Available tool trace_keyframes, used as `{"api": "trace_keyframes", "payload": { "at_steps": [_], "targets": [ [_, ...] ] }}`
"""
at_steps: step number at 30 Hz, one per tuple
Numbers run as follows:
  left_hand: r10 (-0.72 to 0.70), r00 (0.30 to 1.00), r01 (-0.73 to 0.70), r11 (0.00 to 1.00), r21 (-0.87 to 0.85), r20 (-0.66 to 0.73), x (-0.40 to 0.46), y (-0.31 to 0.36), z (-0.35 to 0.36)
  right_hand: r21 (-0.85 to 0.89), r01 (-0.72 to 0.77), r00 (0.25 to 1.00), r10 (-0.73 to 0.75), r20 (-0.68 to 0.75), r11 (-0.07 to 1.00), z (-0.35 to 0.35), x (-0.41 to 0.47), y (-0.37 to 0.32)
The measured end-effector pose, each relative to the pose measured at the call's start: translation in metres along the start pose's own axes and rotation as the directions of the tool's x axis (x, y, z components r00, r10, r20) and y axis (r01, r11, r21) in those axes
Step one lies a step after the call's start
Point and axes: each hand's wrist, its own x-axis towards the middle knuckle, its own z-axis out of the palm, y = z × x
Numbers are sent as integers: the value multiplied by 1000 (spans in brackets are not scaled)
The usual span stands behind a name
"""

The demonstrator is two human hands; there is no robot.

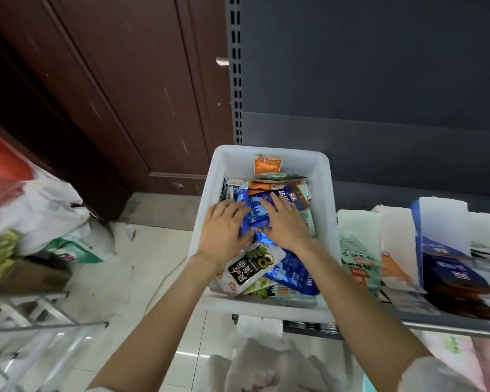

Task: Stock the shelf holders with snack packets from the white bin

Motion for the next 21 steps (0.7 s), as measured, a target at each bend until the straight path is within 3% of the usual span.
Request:
{"api": "trace_keyframes", "payload": {
  "at_steps": [4, 10, 13, 17, 21],
  "targets": [
    [14, 993, -18, 999, 32, 115, 9, -4, 7, -43, -10, 999, 12, 45, 999, 11, -24, 3],
    [107, 994, -108, 985, -133, -17, 20, 5, 14, 41, -16, 998, 14, 61, 999, 19, -63, 1],
    [151, 979, -152, 988, -2, 134, 35, 23, 17, 125, -68, 997, 70, -16, 990, 10, -63, 0],
    [78, 922, -147, 977, 157, 378, 49, 34, 25, 141, -168, 959, 195, -208, 976, 5, -49, 11],
    [101, 947, -156, 975, 159, 305, 50, 39, 30, 136, -242, 959, 258, -120, 961, -1, -33, 18]
  ]
}}
